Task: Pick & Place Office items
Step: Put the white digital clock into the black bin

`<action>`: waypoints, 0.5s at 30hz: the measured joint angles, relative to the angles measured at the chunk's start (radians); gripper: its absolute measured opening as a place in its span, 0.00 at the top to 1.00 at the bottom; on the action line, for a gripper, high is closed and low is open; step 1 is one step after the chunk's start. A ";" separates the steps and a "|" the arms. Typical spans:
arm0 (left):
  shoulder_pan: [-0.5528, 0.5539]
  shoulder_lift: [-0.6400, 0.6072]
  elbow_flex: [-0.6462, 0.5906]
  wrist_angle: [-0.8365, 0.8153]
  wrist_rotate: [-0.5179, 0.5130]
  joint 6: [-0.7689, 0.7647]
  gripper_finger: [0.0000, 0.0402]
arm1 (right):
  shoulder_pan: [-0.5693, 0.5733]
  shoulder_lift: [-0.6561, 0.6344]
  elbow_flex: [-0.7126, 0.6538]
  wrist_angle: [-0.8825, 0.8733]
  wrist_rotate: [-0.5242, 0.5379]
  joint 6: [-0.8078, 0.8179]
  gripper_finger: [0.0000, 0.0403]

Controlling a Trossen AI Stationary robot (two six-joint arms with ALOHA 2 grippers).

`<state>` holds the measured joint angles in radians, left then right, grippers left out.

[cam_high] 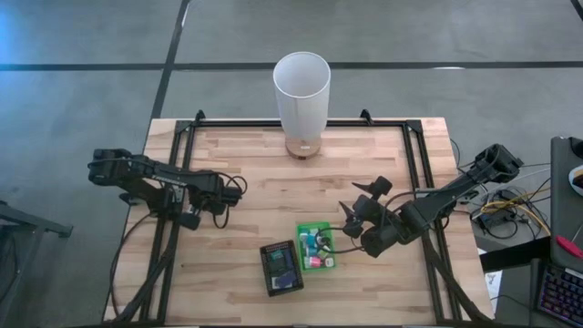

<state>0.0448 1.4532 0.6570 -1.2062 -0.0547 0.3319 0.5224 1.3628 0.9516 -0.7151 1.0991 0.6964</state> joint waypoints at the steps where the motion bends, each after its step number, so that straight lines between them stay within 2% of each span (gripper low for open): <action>1: 0.000 0.000 -0.003 0.009 -0.006 -0.003 0.02 | 0.000 0.000 0.000 0.000 0.000 0.000 0.22; 15: 0.000 0.001 -0.010 0.027 -0.016 0.001 0.02 | 0.001 0.000 -0.004 0.000 0.000 0.003 0.22</action>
<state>0.0448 1.4543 0.6474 -1.1792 -0.0710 0.3332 0.5232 1.3628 0.9478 -0.7151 1.0988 0.6998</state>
